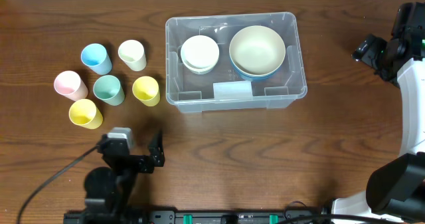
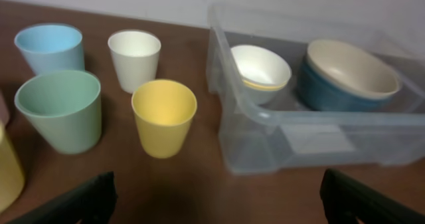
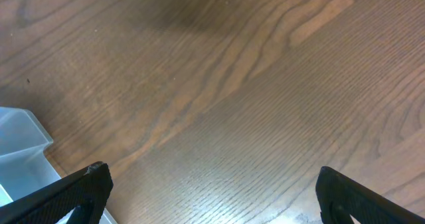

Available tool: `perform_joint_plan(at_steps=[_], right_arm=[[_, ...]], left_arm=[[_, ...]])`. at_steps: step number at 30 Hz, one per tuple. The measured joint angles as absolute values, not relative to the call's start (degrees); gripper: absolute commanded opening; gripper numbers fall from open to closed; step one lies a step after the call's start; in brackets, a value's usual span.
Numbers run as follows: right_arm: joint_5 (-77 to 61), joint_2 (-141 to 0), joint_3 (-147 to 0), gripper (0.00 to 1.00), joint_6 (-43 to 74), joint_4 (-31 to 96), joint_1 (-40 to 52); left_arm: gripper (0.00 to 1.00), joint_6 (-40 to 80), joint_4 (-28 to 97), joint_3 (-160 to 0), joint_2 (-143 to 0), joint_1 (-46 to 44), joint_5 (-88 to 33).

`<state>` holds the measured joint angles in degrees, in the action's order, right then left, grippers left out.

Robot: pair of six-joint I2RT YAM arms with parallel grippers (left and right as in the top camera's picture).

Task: Pack container
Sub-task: 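Move the left gripper to the front yellow cup and grasp it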

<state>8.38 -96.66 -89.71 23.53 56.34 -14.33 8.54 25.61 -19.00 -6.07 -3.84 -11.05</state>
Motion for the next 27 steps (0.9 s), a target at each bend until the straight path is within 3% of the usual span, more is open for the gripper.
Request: perform_joint_plan(at_steps=[15, 27], right_arm=[[8.2, -96.7, -89.6, 0.99, 23.5, 56.3, -14.3], [8.2, -96.7, -89.6, 0.99, 23.5, 56.3, -14.3]], left_arm=[[0.98, 8.6, 61.4, -71.8, -55.8, -3.8, -11.9], [0.98, 6.8, 67.5, -76.9, -72.3, -3.8, -12.1]])
